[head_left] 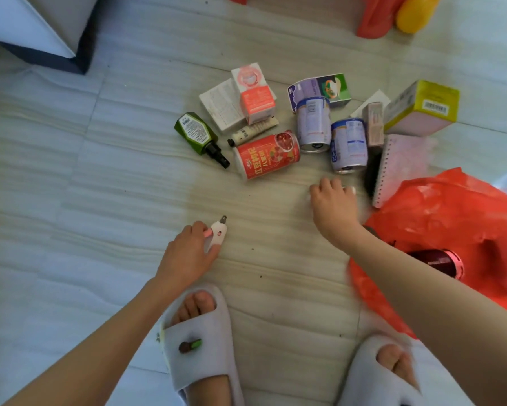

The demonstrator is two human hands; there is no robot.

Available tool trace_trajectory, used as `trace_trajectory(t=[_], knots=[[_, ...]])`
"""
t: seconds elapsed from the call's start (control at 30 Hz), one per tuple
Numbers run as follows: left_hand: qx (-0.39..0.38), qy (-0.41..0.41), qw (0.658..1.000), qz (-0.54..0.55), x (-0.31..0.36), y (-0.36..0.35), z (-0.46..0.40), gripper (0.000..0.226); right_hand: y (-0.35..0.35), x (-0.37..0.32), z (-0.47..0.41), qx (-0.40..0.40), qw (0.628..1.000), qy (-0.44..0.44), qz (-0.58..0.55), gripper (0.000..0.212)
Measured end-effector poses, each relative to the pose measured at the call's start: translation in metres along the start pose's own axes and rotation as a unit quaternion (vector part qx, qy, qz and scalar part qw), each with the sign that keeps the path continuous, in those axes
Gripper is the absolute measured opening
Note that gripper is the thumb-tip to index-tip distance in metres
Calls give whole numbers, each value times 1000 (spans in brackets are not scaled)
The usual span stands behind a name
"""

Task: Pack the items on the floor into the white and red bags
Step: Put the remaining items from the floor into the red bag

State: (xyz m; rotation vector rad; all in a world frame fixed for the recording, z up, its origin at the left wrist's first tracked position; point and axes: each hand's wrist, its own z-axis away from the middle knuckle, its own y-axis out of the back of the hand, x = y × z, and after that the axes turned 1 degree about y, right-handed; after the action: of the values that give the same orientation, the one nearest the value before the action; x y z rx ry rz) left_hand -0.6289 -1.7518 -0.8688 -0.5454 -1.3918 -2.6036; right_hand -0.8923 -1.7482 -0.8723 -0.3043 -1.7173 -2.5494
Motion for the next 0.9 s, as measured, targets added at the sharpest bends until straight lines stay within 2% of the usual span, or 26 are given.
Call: trace_trajectory(t=[0.03,0.1,0.2,0.3,0.37,0.5,0.63,0.73,0.83,0.87,0.9], knots=[[-18,-6,999,32,4,0,2,29,-2,2,6,5,999,27,20,20],[-54,-16,995,81,15,1,3,20,-9,11,16,-7,997,67,44,30],[-115,-48,987,106,43,8,-1,17,0,29,38,-10,995,97,-27,36],[-175,-42,968,174,81,6,-4,20,23,56,76,57,986,121,-104,25],[-220,-13,942,254,111,-5,-1,18,31,81,106,91,984,104,-111,16],[-284,-13,914,289,175,-43,11,18,26,132,154,100,991,45,-76,25],[-282,-36,925,252,229,-77,16,26,11,169,174,87,996,16,-8,4],[-295,-48,927,227,253,-90,19,25,3,181,173,64,997,-33,4,14],[-330,-39,904,269,269,-92,22,14,-6,182,170,-12,995,-98,-10,24],[-341,-36,893,293,273,-92,23,16,-8,182,170,-38,990,-125,-48,23],[-355,-37,881,312,277,-93,24,24,-7,180,171,-24,987,-137,-78,20]])
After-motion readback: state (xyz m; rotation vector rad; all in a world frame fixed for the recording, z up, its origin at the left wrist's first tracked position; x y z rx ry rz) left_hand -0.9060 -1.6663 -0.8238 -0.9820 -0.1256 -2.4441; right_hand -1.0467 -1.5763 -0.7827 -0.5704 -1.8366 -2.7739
